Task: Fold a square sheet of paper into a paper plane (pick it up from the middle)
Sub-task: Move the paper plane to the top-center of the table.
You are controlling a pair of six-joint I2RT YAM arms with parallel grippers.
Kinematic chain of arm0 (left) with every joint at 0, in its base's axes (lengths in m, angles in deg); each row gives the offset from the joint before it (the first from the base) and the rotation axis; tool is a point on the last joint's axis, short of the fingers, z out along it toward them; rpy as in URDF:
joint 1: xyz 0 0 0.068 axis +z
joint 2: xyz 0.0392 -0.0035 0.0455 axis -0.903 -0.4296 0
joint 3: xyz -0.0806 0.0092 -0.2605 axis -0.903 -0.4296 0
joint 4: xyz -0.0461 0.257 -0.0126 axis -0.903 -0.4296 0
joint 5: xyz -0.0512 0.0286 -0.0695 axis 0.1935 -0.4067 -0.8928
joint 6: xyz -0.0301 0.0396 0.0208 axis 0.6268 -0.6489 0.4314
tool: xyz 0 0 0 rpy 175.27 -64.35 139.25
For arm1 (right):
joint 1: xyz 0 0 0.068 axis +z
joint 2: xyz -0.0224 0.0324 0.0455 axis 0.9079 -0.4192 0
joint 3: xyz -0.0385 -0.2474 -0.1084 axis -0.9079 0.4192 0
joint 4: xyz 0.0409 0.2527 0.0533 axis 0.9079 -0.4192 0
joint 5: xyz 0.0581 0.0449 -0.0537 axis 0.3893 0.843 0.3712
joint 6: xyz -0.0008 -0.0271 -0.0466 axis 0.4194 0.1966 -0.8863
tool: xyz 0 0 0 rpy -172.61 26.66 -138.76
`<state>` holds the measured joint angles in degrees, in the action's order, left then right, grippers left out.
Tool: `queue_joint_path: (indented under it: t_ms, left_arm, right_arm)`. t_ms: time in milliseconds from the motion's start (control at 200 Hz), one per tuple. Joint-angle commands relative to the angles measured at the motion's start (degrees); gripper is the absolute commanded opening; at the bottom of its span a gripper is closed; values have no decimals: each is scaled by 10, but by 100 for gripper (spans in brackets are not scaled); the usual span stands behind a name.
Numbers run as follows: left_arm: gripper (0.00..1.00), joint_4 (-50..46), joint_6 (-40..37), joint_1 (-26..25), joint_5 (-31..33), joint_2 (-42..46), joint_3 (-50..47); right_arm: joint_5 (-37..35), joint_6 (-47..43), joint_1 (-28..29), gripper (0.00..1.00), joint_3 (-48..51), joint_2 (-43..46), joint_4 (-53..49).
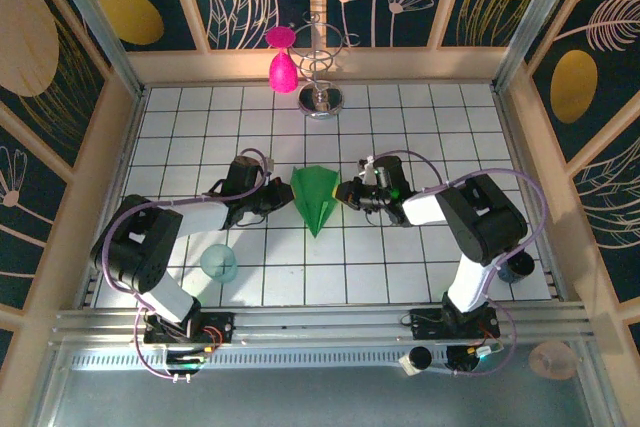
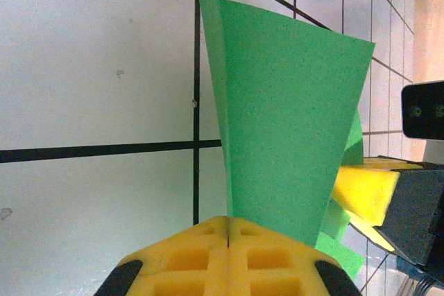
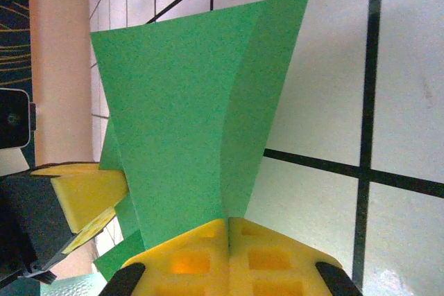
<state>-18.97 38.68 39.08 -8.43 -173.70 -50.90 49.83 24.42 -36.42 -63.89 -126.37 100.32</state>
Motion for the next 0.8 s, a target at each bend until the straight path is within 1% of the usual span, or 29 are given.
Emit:
queue_joint_path:
  t_ms: [0, 110, 185, 270, 365, 430, 476, 551, 616, 681, 796]
  left_arm:
    - [0, 21, 5, -1, -2, -2, -9]
    - [0, 33, 14, -1, -8, -16, -12]
    - [0, 36, 15, -1, -8, -20, -13]
    - [0, 39, 16, -1, -11, -21, -13]
    - [0, 41, 14, -2, -12, -24, -12]
    - [0, 41, 15, -2, -12, -27, -12]
    - [0, 41, 14, -2, -12, -28, -13]
    - [0, 42, 14, -2, -10, -28, -14]
    - [0, 40, 15, -2, -9, -28, -13]
    - [0, 40, 13, -1, -8, -27, -13]
    - [0, 38, 13, -2, -8, -28, -13]
  right_arm:
    - [-11, -15, -1, 0, 3, 9, -13]
    - [-13, -18, 0, 3, -8, 4, -33]
    - [-19, -21, 1, 7, -15, 9, -50]
    - [-31, -29, 3, 14, -27, 22, -87]
    - [-60, -43, 9, 25, -36, 47, -126]
    - [-94, -56, 17, 32, -47, 69, -166]
    - [-127, -68, 22, 34, -59, 81, -200]
    - [-173, -83, 60, 37, -78, 93, -246]
    - [-193, -87, 85, 39, -91, 93, -268]
    - [-204, -84, 105, 43, -100, 84, -281]
    - [-202, -76, 129, 50, -109, 63, -279]
